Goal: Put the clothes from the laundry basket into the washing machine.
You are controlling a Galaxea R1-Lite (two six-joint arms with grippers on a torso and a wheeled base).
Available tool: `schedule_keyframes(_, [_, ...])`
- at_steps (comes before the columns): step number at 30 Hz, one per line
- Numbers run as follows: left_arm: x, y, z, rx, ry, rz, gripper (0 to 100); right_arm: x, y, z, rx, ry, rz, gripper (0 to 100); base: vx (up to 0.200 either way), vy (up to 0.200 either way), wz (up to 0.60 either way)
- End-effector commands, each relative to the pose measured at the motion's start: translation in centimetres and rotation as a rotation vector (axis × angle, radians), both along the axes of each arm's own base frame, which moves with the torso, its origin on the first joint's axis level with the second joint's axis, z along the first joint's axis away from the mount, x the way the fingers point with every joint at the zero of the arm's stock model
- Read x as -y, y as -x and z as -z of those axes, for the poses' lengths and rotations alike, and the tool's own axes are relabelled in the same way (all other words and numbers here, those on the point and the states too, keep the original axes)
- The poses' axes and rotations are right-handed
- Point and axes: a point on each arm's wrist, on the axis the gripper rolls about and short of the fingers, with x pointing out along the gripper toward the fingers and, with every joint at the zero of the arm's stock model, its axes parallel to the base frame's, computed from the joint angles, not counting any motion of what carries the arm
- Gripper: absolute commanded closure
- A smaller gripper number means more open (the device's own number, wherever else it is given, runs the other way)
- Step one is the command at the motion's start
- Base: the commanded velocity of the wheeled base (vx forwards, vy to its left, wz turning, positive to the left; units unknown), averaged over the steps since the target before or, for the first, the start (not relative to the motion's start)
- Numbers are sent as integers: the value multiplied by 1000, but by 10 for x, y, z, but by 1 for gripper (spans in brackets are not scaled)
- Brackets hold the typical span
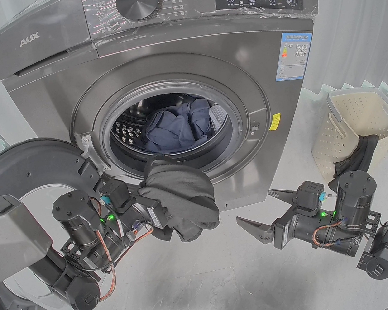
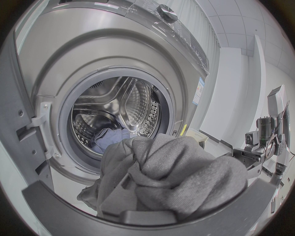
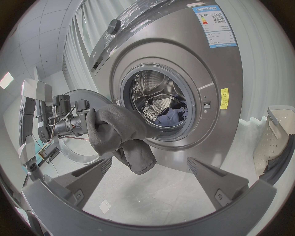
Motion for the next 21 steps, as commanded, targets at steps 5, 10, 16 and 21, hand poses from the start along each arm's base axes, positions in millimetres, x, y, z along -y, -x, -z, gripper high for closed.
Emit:
schedule_keyframes(5, [4,0,6,-11,-16,10,100,-1,0,2,-5,3,-2,0,200,0,0])
schedule_keyframes(10, [5,0,6,-8,-17,10,100,-2,2,1,-5,3,-10,0,200,0,0])
schedule_keyframes(16, [6,1,10,-23,-26,11,100,-5,20,4,-25,25,-65,0,33,0,0])
schedule_keyframes(21, [7,4,14,-35,-43,16,100,-1,45,12,-59,81,-170,0,0,0,0])
